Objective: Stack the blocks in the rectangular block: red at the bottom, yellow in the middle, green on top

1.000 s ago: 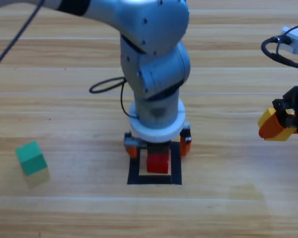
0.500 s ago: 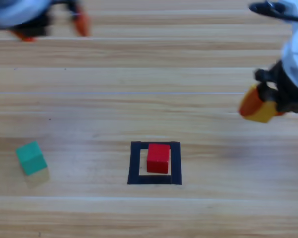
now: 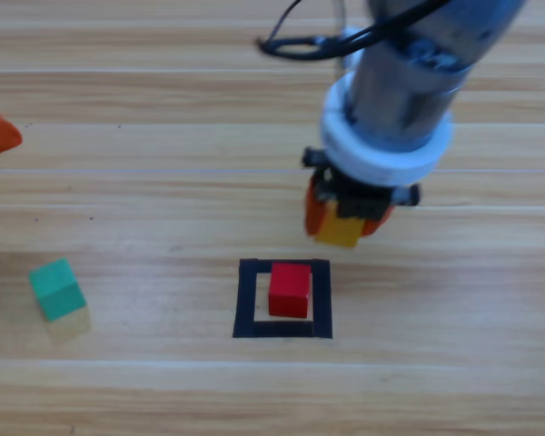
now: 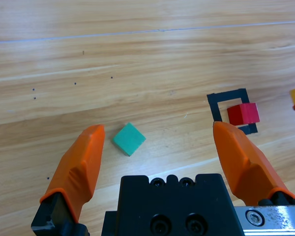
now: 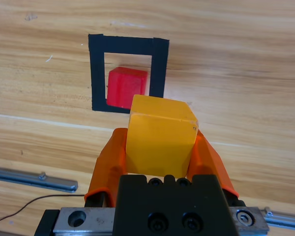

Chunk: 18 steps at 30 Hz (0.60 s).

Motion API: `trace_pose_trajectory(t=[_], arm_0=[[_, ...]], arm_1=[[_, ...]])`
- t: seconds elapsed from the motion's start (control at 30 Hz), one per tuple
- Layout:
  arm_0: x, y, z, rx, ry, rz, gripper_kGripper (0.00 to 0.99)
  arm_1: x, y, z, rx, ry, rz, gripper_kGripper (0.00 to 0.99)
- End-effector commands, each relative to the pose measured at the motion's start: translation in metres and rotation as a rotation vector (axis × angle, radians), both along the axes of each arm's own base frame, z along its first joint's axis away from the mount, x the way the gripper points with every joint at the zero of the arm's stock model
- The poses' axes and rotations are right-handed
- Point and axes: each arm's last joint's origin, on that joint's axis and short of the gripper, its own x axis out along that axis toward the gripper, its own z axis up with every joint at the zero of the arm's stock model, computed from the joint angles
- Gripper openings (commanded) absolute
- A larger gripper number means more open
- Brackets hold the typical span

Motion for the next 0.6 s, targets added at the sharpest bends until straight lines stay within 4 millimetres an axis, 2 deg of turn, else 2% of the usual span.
trace_pose_trajectory(t=[0.03,0.2,0.43,0.6], arm_0=[[-0.002,0.004,-0.007,-0.009,0.016,0.013,0.943],[-0.003,0.004,-0.012,-0.014,0.03,0.016,0.943],[-0.005,0.004,-0.02,-0.027,0.047,0.017,0.943],[-0.004,0.003,-0.024,-0.03,0.053,0.017,0.943]], arm_1=[[-0.006,0.042,-0.042,-0.1,0.041,0.042,0.163],[-0.011,0.055,-0.049,-0.122,0.031,0.057,0.163],[-0.005,0.066,-0.075,-0.153,0.043,0.055,0.163],[-0.003,0.069,-0.081,-0.157,0.047,0.048,0.164]])
